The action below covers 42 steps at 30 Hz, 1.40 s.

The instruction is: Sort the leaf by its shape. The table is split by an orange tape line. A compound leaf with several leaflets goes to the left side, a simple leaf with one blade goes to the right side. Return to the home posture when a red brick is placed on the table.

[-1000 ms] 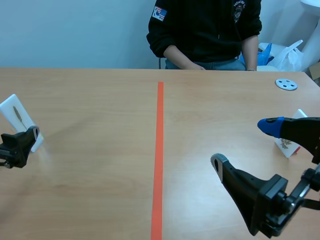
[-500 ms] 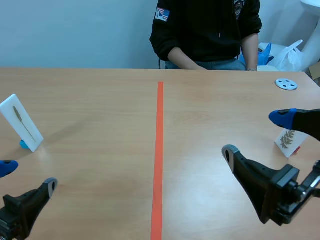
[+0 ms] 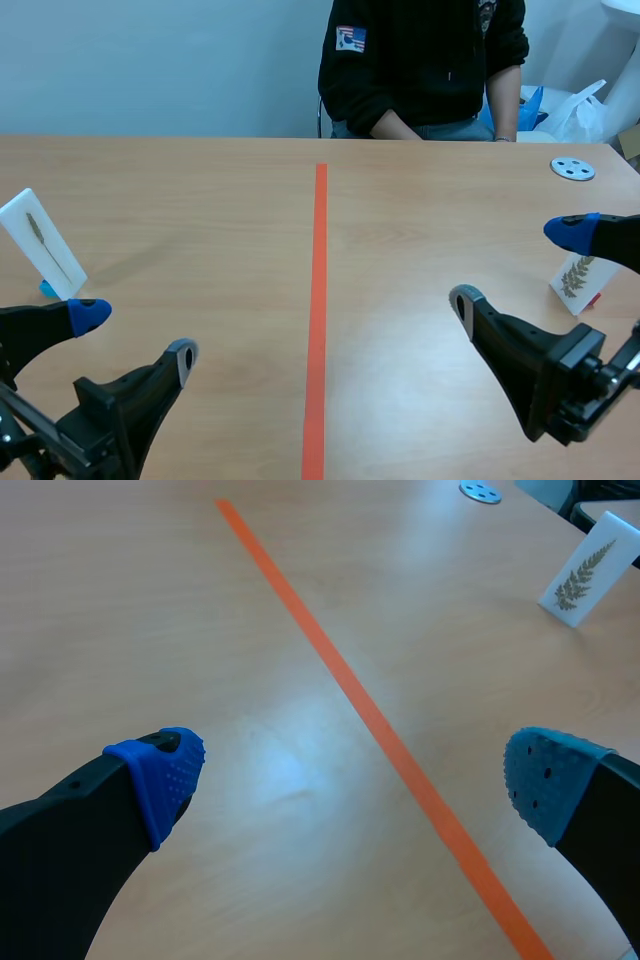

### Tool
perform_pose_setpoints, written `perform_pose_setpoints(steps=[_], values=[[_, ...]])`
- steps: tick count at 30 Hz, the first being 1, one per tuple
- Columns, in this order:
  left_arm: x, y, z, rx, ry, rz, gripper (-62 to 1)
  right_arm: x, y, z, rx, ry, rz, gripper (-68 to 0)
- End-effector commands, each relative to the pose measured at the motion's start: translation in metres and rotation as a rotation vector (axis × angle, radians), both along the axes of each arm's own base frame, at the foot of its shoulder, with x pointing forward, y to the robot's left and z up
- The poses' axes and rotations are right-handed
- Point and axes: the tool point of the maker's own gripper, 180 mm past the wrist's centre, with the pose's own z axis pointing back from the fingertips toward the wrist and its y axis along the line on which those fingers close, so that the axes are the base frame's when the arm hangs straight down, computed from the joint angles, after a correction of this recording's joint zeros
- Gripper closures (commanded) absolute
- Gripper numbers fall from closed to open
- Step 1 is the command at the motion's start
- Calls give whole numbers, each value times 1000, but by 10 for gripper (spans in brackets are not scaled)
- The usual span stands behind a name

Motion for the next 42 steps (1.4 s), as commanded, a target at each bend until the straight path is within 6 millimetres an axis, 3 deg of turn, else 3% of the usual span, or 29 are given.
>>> perform_pose_setpoints(steps=[1, 5, 16, 42], values=[[3, -2, 8, 0, -32, -3, -623, 5, -1, 9, 17, -28, -7, -679], [4, -10, 14, 63, -83, -45, -623, 7, -5, 7, 11, -29, -30, -679], [12, -18, 25, 38, -133, -57, -623, 8, -7, 7, 8, -30, -37, -679], [7, -24, 25, 20, -125, -105, -623, 8, -7, 6, 8, -30, -37, -679]])
